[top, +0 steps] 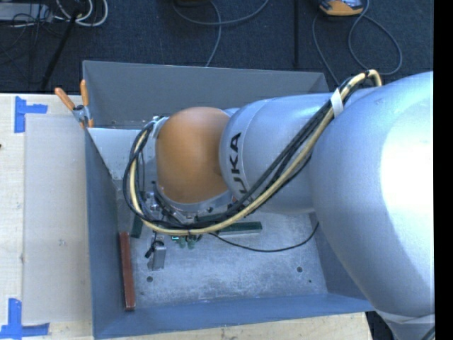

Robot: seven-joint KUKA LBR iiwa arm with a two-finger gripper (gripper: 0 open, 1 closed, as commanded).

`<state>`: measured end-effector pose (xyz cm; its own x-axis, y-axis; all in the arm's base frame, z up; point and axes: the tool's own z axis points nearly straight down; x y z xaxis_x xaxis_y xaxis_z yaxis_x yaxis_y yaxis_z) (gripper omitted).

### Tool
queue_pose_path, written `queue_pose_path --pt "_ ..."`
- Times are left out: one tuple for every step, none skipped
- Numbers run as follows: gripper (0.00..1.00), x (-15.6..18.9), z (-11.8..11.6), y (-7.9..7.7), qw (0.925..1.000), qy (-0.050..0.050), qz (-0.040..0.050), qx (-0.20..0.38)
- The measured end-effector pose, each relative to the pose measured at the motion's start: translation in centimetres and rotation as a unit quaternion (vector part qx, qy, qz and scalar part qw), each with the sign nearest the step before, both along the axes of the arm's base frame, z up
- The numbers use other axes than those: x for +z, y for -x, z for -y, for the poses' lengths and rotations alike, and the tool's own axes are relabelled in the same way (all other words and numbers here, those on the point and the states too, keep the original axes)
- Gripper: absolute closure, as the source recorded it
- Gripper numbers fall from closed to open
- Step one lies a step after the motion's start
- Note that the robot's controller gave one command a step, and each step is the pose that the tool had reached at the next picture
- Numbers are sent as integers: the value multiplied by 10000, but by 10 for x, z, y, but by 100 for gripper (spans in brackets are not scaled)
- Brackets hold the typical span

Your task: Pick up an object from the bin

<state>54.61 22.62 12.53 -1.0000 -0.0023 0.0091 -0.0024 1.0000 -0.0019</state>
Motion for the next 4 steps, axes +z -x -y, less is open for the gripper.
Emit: queue_pose_path --pt "0 -52 7 -70 9986 -12 55 524" --pt "100 -49 7 -69 9987 -13 54 514" --pt "0 -49 6 -69 9987 -17 52 509" --pt "0 -54 -11 -76 9492 -30 54 3146"
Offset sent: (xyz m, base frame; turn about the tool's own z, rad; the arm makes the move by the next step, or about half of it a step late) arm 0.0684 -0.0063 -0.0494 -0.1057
